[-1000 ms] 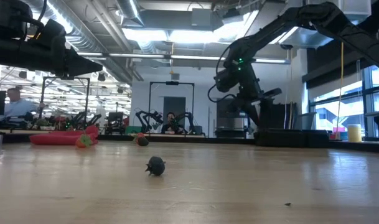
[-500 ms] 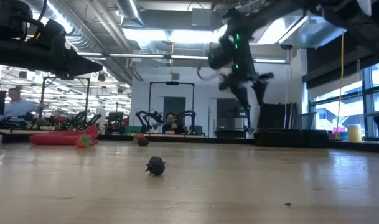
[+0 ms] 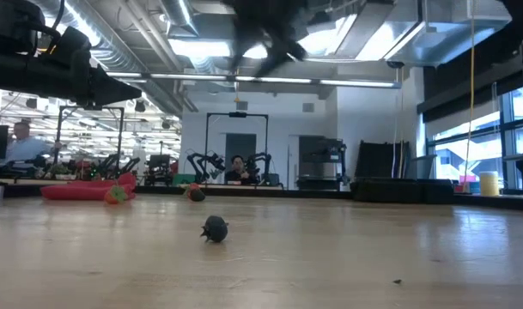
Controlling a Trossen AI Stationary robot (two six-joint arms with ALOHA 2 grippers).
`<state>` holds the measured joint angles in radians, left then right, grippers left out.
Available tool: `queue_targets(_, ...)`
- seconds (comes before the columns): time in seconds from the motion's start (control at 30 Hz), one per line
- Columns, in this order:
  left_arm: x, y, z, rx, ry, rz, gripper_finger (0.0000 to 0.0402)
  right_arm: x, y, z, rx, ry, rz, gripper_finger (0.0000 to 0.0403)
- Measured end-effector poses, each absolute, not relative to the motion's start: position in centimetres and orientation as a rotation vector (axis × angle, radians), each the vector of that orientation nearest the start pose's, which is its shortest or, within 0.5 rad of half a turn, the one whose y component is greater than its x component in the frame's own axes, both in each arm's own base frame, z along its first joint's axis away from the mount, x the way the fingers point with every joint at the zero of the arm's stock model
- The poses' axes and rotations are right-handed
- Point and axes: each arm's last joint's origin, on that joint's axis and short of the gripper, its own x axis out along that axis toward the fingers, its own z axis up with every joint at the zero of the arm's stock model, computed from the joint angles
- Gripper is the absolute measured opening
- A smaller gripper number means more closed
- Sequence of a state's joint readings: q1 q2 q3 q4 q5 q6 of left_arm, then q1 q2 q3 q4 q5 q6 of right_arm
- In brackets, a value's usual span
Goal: Pick and placing Produce into tupperware
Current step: Put the black berry into the black bin
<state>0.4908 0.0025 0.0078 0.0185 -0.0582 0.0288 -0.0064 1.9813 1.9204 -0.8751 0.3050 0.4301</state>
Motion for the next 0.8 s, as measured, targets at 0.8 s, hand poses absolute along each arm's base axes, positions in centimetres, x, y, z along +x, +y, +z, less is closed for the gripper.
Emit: queue_targets(0.8,8.5,4.7,16.8,0.033,-0.015,0.549,0.0027,36.2,17.9,14.8,0.211,0.275,-0.045,0.0283)
